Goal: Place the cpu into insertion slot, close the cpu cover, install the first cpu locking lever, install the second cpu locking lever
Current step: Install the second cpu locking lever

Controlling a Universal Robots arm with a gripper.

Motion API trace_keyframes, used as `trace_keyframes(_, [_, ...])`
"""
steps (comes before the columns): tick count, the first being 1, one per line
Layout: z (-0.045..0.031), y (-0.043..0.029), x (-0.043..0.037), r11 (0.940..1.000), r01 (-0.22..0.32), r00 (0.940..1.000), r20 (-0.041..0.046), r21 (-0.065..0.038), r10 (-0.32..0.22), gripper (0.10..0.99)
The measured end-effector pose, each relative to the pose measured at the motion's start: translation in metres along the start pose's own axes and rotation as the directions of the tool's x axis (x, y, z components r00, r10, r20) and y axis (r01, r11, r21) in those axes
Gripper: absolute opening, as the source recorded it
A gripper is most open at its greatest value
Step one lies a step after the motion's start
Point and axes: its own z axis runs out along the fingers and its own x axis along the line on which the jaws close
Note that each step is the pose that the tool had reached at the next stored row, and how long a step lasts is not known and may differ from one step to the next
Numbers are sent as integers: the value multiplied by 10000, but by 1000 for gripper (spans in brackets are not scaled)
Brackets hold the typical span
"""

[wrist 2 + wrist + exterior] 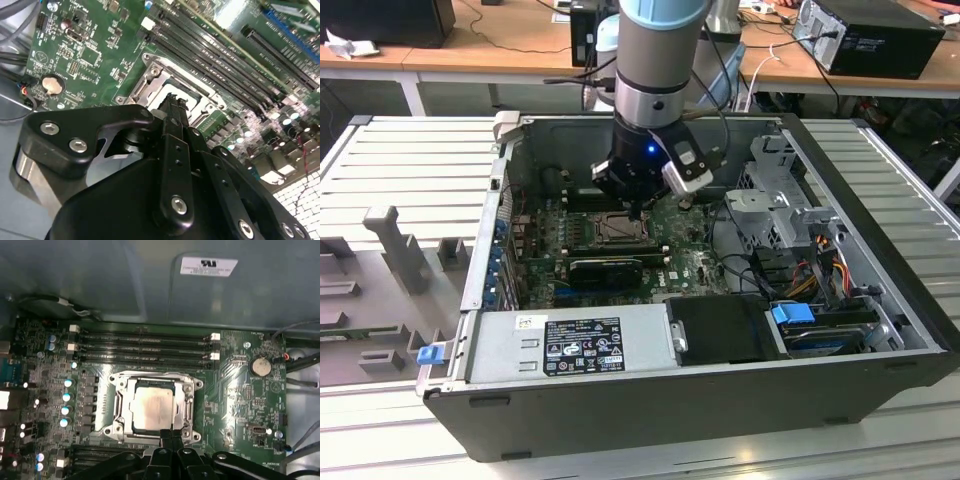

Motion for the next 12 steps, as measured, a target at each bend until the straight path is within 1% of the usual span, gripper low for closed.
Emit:
trace_keyframes(1, [-1,-14,0,10000,0,10000,-12,-74,0,106])
trace_keyframes(2, [2,-39,2,9999,-4,10000,-37,-119,3,106])
trace_keyframes(5, [7,-115,6,9999,-10,10000,-80,-133,8,106])
trace_keyframes(6, [12,-197,17,9999,-12,10000,-93,-144,11,106])
trace_keyframes(7, [17,-207,62,9998,-12,10000,-91,-182,10,106])
trace_keyframes(8, [21,-209,111,9997,-9,10000,-88,-246,7,106])
trace_keyframes(10, [28,-215,139,9996,-11,10000,-85,-274,8,106])
trace_keyframes(12, [37,-243,157,9996,-10,10000,-85,-281,8,106])
